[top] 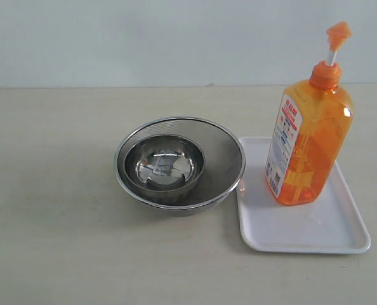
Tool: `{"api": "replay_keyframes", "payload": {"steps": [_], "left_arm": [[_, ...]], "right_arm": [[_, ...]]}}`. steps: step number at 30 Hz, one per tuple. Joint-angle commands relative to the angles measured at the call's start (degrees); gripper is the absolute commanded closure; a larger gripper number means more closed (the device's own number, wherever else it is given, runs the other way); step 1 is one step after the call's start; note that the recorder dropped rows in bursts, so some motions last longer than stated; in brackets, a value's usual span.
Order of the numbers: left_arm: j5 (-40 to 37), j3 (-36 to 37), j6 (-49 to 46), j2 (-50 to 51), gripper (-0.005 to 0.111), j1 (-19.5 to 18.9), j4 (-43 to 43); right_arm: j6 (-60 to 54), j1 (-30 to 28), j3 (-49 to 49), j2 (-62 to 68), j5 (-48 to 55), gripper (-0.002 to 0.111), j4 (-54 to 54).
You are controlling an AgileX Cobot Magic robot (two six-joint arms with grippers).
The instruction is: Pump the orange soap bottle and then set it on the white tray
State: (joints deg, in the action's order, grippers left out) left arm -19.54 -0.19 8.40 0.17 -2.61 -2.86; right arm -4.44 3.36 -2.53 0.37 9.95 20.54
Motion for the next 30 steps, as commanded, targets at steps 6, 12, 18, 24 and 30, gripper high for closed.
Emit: {"api": "replay_keyframes", "payload": {"steps": [6, 12, 18, 24, 30], "left_arm": [[0.1, 0.2, 0.2, -0.2, 0.102, -0.2, -0.1], [0.1, 0.2, 0.2, -0.2, 0.102, -0.2, -0.1], [0.1, 0.2, 0.2, -0.2, 0.102, -0.2, -0.1], [0.1, 0.2, 0.2, -0.2, 0.102, -0.2, -0.1], [0.1, 0.2, 0.2, -0.2, 0.102, -0.2, -0.1]], "right_arm": [[-3.2, -0.4, 1.0, -0.4, 2.8, 0.108, -0.4], [-1.7, -0.4, 2.5, -0.4, 5.7, 0.108, -8.7], [11.0, -0.4, 2.5, -0.4, 8.0, 0.108, -21.5], [16.4, -0.4, 2.5, -0.4, 9.7, 0.108, -26.5], [16.4, -0.4, 2.5, -0.4, 9.7, 0.108, -26.5]]}}
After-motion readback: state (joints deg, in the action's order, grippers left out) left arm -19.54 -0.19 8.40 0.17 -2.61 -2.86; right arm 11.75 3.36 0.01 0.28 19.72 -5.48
